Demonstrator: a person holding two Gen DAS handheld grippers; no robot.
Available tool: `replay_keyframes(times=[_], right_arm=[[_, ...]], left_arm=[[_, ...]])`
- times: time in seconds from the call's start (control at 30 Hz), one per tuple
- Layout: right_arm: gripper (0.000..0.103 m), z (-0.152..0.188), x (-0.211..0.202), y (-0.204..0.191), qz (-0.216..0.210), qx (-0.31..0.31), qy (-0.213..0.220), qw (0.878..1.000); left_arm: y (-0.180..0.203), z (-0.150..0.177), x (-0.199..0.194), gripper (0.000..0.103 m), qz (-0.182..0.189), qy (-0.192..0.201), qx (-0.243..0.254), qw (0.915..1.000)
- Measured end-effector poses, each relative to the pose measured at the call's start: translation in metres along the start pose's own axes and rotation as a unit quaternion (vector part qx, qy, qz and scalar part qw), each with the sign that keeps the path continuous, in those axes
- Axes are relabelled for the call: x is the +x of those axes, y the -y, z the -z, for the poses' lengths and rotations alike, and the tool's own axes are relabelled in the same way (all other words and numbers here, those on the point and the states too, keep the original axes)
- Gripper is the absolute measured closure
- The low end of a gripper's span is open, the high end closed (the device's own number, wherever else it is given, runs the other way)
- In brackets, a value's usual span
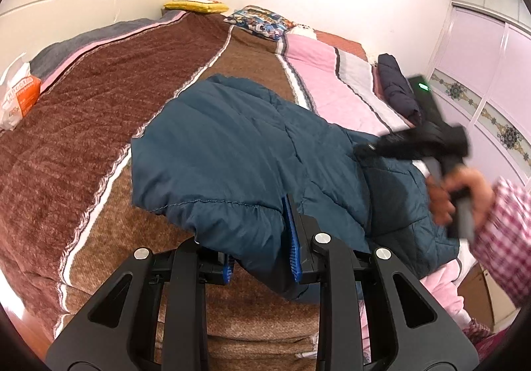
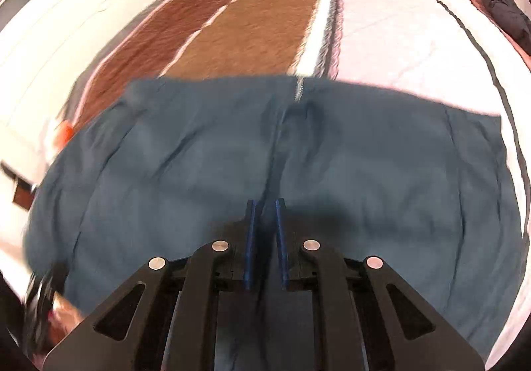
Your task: Fold large clothes
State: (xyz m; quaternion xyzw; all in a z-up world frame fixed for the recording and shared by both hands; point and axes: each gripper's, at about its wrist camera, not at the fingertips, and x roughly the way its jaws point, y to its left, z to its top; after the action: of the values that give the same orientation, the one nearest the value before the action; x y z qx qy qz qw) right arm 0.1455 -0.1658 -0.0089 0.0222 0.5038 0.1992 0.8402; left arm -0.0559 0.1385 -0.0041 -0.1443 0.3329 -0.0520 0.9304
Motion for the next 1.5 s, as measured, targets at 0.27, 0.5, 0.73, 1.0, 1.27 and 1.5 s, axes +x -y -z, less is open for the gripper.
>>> replay_keyframes(times=[0.27, 0.5, 0.73, 1.0, 1.27, 1.5], right_arm=[[0.091, -0.030, 0.079, 0.019, 0.019, 0.049, -0.056, 0.997], [0.091, -0.028, 0.093, 0.020, 0.021, 0.046, -0.058, 0.997], [0.091, -0.027, 0.085, 0.031, -0.024, 0.104, -0.048, 0.993], [0.091, -0.015, 0.028, 0.032, -0.053, 0.114, 0.010, 0.992], [0.091, -0.047, 0.057, 0.026, -0.081, 0.127, -0.025, 0.988], [0.092, -0.075, 0.098, 0.028, -0.029, 0.128, -0.050, 0.990]], left_arm=[[0.002, 0.000, -0.003, 0.078, 0.015, 0.012, 0.013, 0.9997], [0.010, -0.005, -0.003, 0.078, 0.016, 0.022, 0.026, 0.9993], [0.003, -0.009, 0.000, 0.078, 0.005, 0.010, 0.009, 0.9999], [0.009, -0.011, -0.003, 0.078, -0.004, 0.010, 0.021, 0.9997], [0.001, -0.005, 0.002, 0.072, -0.029, -0.015, 0.001, 0.9995], [-0.006, -0.004, 0.012, 0.050, -0.029, -0.030, -0.014, 0.9990]])
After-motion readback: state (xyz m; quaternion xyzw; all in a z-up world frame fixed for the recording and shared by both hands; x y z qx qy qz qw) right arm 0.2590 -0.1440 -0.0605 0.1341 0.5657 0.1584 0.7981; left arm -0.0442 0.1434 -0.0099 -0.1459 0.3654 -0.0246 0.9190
